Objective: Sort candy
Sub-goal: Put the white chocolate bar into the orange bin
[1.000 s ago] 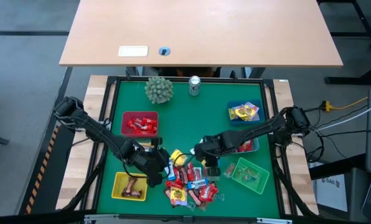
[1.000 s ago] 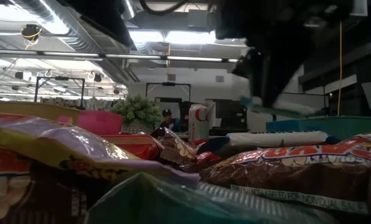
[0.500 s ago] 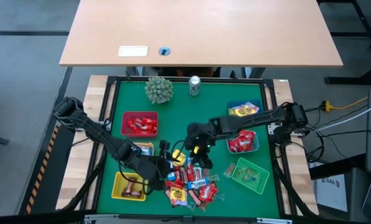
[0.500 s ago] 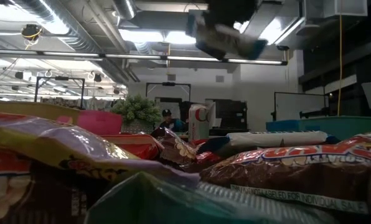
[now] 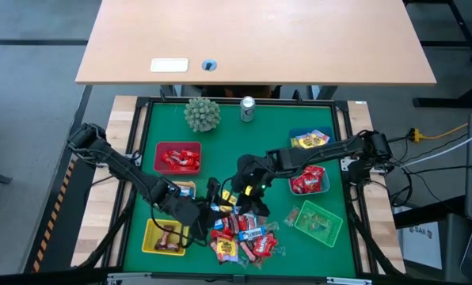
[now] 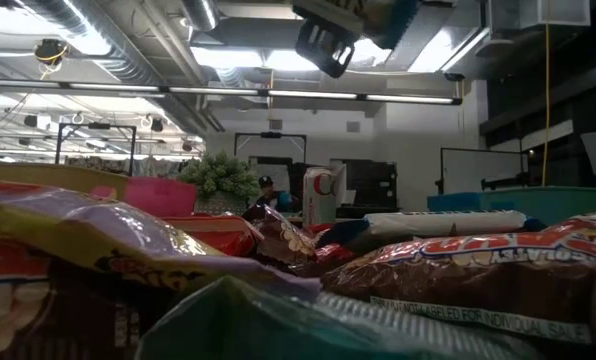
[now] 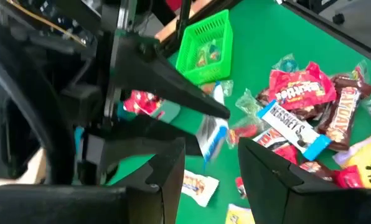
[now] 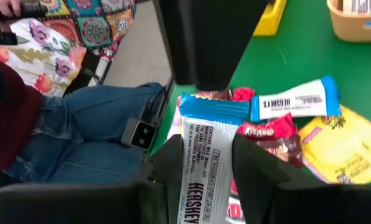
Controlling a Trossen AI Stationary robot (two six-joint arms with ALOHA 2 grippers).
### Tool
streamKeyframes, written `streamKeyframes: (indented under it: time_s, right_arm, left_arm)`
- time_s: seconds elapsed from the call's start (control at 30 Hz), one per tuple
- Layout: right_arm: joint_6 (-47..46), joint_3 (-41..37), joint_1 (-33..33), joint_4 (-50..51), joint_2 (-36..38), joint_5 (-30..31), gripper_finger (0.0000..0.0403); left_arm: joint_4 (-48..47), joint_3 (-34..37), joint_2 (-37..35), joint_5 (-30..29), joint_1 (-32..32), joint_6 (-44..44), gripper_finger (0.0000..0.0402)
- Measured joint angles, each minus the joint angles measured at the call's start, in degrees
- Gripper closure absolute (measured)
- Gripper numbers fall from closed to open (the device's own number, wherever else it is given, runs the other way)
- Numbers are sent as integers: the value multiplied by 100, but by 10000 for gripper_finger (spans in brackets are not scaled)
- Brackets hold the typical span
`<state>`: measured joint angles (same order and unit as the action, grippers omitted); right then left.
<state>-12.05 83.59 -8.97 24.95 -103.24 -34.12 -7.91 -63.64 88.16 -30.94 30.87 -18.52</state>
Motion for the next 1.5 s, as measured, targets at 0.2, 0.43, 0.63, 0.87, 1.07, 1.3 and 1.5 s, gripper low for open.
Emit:
streamKeyframes:
  time_s: [0.2, 0.43, 0.63, 0.87, 1.07, 1.3, 1.5]
  right_arm:
    - [-45, 0, 0, -402, 0, 1, 288]
    - [-163, 0, 0, -875, 0, 1, 288]
    - [-167, 0, 0, -1080, 0, 1, 288]
    - [-167, 0, 0, -1174, 0, 7, 288]
    - [-163, 0, 0, -1181, 0, 133, 288]
    - [-163, 0, 0, -1158, 0, 307, 288]
    - [-160, 0, 0, -1147, 0, 316, 287]
  left_arm:
    - [145, 0, 0, 0, 0, -167, 264]
    - [147, 0, 0, 28, 0, -167, 264]
    - [153, 0, 0, 45, -1, -165, 264]
    - [162, 0, 0, 46, 0, -165, 266]
    - [127, 0, -2, 72, -22, -160, 305]
    - [77, 0, -2, 97, -33, -164, 368]
    - [77, 0, -2, 85, -35, -158, 383]
